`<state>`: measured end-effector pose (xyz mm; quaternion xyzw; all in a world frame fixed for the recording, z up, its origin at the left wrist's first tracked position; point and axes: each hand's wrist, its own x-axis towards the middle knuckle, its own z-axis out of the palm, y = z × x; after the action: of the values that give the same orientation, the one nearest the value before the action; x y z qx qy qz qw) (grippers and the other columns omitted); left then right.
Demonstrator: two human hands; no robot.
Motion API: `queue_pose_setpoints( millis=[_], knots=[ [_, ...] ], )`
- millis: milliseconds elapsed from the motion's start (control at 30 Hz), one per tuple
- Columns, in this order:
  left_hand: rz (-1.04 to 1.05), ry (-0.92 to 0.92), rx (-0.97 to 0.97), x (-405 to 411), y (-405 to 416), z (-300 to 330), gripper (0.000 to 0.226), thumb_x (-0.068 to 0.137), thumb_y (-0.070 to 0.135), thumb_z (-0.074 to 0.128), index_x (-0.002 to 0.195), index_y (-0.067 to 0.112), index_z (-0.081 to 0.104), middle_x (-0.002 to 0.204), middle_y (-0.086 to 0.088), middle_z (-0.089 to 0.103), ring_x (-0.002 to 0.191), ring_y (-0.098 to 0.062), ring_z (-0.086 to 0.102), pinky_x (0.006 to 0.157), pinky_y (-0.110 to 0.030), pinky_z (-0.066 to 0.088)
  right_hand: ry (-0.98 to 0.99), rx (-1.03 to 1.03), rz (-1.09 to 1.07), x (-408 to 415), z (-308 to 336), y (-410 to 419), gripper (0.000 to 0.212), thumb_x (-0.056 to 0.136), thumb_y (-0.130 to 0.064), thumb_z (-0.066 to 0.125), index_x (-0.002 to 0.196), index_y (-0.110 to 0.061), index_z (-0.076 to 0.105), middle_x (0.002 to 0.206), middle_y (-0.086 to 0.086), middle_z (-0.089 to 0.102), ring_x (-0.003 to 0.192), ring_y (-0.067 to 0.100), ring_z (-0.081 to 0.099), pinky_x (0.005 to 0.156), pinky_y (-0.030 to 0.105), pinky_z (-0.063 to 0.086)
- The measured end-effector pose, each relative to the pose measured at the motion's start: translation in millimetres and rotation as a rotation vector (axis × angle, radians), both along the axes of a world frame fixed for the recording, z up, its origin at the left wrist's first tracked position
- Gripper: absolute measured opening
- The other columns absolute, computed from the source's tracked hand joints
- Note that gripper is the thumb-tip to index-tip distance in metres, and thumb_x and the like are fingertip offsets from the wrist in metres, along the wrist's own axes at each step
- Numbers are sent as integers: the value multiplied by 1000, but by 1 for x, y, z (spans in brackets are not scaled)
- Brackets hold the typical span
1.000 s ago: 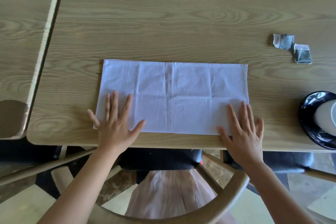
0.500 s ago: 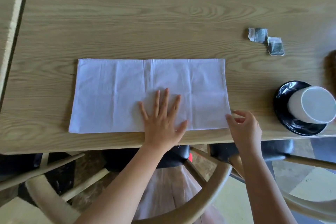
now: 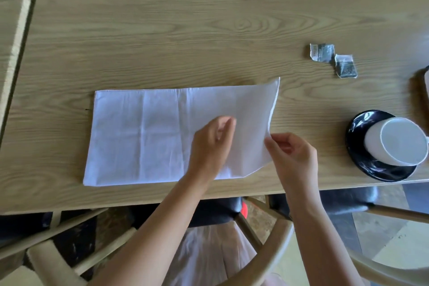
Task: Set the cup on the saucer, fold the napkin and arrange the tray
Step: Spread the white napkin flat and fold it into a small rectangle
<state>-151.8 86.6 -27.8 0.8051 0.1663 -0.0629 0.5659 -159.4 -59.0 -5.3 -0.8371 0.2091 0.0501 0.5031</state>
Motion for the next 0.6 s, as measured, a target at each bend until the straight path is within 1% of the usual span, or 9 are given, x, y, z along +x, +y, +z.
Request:
queue_pose_setpoints(
  millis=[33,100,200,267,300,367,433,533,600],
  knots=[
    [-22,74,-105,17,-1,7,28,83,49,44,88,30,64,88,11,72,75,-2,69,65,-22,47,-4,1,29,0,4,7,4,80,-24,68,76,-25,68,71,-11,68,66,2,61,65,21,48],
    [-94,123,-165,46,-1,16,17,83,42,54,81,28,65,76,9,72,61,-5,69,54,-18,43,-9,-15,90,0,12,20,4,80,-24,67,76,-25,67,70,-11,68,66,4,61,67,24,49],
    [-78,74,-143,70,16,19,5,77,18,68,82,16,69,68,7,68,50,-6,64,59,-19,50,-8,-59,191,-2,23,43,13,79,-23,67,72,-33,61,65,-15,64,65,2,59,70,28,49],
    [-68,75,-134,71,33,18,10,76,8,67,85,13,69,68,4,67,49,-6,61,61,-21,50,7,-66,251,-3,27,59,14,79,-24,66,72,-35,59,62,-19,61,64,2,59,78,36,49],
    [-61,73,-120,68,43,17,12,76,6,67,82,16,70,67,5,67,49,-4,60,60,-19,49,16,-66,283,-4,29,67,13,79,-24,66,74,-34,60,61,-20,60,63,2,59,82,40,49],
    [-34,41,-67,61,65,17,18,75,10,67,74,28,68,64,11,66,48,2,58,54,-11,44,25,-55,339,-6,30,85,5,79,-23,66,79,-29,66,59,-20,57,60,2,57,84,43,48],
    [-10,12,-27,53,91,19,20,75,13,68,72,33,66,65,15,66,50,6,57,52,-6,41,26,-33,387,-8,31,104,6,79,-24,66,84,-25,69,59,-20,56,65,-1,56,85,43,47],
    [15,-6,32,42,134,25,19,77,16,67,76,35,66,71,15,67,57,5,59,62,-9,45,11,3,493,-11,31,137,12,81,-26,63,91,-24,70,65,-17,59,66,4,56,86,44,47],
    [42,-11,59,35,160,25,18,79,13,66,86,30,68,73,13,66,60,3,58,69,-15,46,-18,23,557,-14,29,161,15,82,-26,62,94,-24,70,70,-14,61,66,5,55,87,44,46]
  ],
)
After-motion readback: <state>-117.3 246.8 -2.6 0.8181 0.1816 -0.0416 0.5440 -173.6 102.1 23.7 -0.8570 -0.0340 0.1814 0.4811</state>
